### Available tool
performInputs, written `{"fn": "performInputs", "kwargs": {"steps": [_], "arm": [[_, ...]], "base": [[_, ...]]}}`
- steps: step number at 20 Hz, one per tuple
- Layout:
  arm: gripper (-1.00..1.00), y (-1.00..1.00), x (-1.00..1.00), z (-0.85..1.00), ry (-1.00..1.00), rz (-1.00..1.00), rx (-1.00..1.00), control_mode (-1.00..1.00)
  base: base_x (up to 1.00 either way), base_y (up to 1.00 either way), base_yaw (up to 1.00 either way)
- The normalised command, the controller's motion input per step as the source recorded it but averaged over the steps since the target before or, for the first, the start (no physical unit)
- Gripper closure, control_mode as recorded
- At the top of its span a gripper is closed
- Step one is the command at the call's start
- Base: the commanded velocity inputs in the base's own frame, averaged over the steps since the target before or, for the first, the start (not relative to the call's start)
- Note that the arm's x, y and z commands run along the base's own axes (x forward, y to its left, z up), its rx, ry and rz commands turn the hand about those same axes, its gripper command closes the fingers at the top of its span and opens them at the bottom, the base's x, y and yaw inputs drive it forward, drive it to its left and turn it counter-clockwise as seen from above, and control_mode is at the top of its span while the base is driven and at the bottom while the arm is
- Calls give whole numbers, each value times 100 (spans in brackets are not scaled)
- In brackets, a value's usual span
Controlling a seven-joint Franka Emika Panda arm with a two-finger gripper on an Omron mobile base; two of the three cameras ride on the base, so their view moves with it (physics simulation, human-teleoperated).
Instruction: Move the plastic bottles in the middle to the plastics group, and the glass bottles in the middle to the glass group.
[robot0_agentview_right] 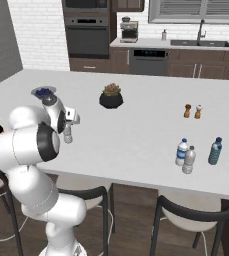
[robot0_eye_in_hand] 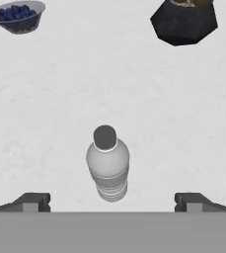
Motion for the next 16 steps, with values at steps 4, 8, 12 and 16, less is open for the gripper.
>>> {"fn": "performInputs", "kwargs": {"steps": [4, 8, 12, 16], "arm": [[-100, 12, 15, -11, 0, 0, 0, -100], [-100, 8, 19, 0, 1, 0, 0, -100], [-100, 0, 14, -3, 3, 0, 0, -100], [-100, 0, 11, -13, 4, 0, 0, -100]], "base": [[0, 0, 0], [0, 0, 0], [0, 0, 0], [0, 0, 0]]}}
